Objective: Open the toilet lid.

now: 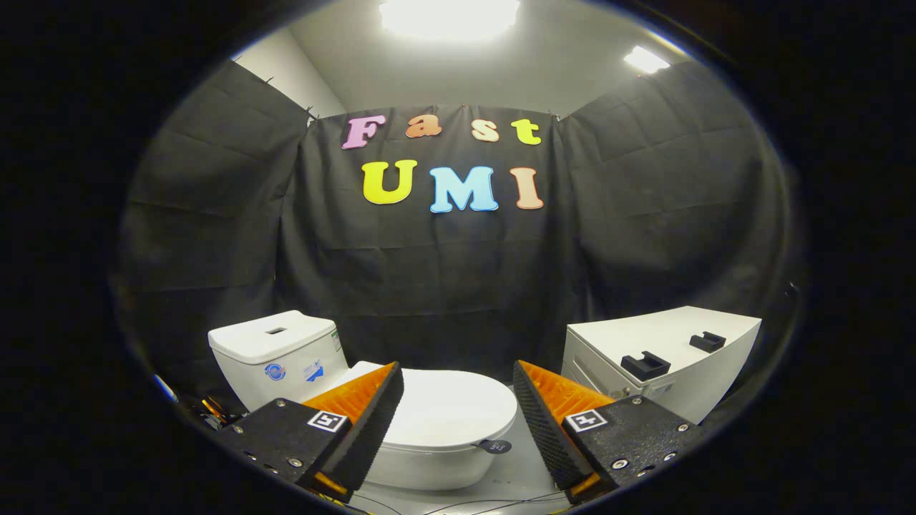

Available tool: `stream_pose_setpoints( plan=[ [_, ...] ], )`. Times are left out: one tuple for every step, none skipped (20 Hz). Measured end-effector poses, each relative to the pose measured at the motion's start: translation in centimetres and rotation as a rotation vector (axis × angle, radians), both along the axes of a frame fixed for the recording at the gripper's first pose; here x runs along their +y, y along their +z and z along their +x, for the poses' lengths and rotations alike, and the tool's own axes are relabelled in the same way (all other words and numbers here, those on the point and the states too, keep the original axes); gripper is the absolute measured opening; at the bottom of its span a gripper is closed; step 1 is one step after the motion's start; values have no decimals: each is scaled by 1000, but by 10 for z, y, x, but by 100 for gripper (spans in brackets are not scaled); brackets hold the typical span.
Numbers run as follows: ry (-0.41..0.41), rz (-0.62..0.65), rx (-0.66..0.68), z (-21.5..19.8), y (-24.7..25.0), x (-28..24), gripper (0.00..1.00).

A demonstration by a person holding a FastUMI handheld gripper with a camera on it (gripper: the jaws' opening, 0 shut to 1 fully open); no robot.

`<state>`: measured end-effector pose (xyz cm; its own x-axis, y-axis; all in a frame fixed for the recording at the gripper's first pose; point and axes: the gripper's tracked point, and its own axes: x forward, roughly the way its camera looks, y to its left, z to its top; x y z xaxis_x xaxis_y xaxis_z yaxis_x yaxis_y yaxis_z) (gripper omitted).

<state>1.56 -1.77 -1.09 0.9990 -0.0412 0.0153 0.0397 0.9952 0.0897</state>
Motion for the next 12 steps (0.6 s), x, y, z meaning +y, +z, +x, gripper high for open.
stream_pose_setpoints(
  plan=[
    [7, 16, -2, 4, -2, 2, 95],
    [13, 34, -3, 10, -5, 2, 95],
    [14, 54, 2, 16, -10, 0, 95],
    [13, 72, 9, 21, -15, -2, 95],
    [10, 87, 14, 25, -21, -5, 95],
    [9, 97, 20, 29, -25, -7, 95],
    [8, 99, 30, 32, -31, -9, 95],
    [2, 98, 37, 34, -36, -13, 95],
    [-2, 105, 43, 36, -41, -18, 95],
    [-3, 121, 49, 38, -45, -20, 95],
    [-4, 144, 53, 39, -50, -22, 95],
    [-3, 171, 60, 42, -54, -23, 95]
  ],
)
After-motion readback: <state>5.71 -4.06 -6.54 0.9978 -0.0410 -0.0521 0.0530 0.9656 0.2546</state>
